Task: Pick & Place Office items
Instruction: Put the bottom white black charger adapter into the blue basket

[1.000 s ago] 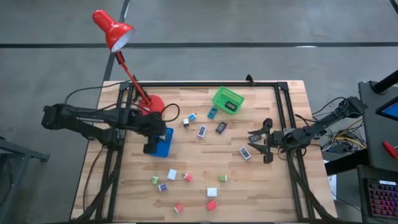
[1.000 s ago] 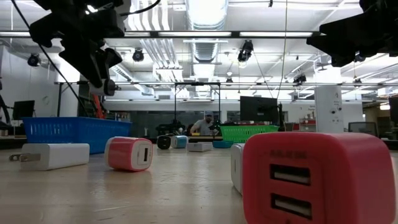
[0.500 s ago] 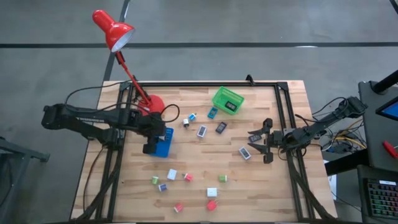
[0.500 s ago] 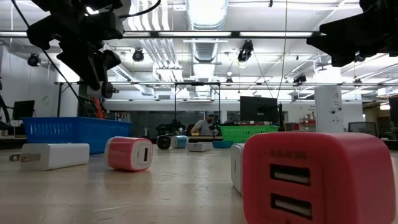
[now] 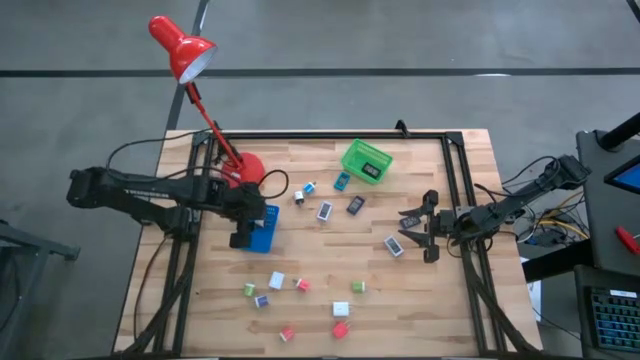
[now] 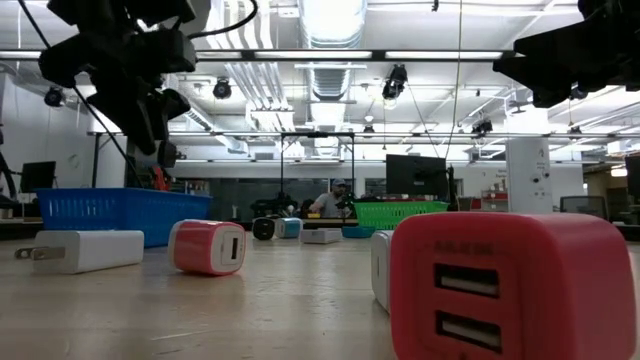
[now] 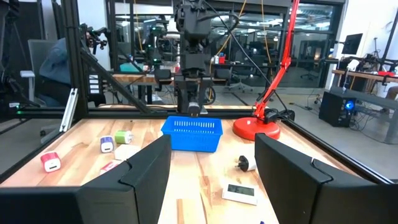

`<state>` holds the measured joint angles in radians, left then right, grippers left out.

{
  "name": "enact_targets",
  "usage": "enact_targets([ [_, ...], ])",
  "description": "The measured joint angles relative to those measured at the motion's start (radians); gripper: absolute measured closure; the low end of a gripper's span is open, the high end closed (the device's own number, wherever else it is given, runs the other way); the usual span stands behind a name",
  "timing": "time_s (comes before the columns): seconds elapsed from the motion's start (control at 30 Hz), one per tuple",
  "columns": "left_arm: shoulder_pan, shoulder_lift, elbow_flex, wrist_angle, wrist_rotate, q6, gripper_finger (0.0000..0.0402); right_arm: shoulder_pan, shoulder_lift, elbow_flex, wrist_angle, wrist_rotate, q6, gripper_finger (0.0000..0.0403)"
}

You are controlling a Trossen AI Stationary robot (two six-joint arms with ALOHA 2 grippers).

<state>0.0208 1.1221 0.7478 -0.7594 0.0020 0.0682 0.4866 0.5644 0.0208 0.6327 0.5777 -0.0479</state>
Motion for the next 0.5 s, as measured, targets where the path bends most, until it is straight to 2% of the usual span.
enact_targets([
  [0.5, 0.000, 0.000, -0.121, 0.106, 0.043, -0.042, 0.0281, 0.000, 0.000, 0.000, 0.000, 0.000, 0.000, 0.0180],
])
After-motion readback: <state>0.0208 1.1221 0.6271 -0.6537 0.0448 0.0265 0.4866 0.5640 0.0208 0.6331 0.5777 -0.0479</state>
